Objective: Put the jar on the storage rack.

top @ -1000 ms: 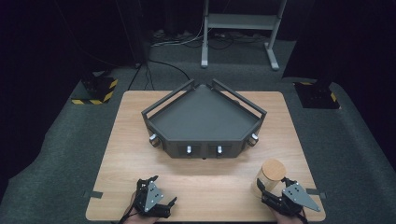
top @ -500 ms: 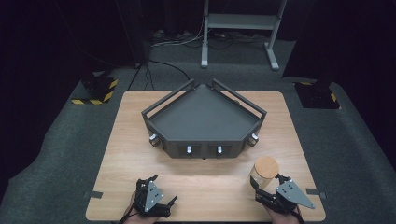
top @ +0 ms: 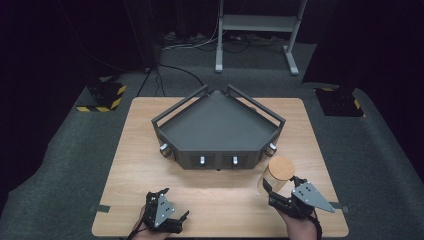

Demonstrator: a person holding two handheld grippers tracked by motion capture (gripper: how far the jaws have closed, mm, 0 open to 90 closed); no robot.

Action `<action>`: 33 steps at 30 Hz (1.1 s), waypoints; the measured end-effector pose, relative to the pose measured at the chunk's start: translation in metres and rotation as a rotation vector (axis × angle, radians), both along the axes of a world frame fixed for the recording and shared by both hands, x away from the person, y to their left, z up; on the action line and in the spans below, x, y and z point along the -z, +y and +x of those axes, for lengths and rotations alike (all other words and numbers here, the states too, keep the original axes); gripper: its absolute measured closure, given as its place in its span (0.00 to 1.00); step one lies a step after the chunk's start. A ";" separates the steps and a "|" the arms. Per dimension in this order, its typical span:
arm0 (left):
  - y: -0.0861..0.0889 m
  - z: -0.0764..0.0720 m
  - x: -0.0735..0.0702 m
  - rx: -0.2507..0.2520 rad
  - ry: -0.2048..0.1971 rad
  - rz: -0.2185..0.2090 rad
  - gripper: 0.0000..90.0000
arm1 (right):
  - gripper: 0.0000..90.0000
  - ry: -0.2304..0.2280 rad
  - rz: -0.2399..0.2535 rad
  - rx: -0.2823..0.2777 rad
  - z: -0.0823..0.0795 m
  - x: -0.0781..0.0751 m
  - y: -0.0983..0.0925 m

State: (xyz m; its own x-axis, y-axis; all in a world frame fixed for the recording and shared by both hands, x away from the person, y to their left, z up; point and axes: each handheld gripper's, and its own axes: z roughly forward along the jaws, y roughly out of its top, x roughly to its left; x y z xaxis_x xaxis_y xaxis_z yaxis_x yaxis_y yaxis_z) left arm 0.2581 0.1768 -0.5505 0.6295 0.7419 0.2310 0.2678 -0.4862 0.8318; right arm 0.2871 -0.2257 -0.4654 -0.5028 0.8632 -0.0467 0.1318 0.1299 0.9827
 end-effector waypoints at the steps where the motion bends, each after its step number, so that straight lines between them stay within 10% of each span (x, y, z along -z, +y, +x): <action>1: 0.000 0.000 0.000 0.001 0.001 0.000 0.01 | 0.27 -0.003 0.000 0.001 0.001 -0.002 0.001; 33: 0.003 0.000 -0.001 0.011 -0.003 -0.024 0.01 | 0.27 -0.085 0.006 0.000 0.030 -0.063 0.025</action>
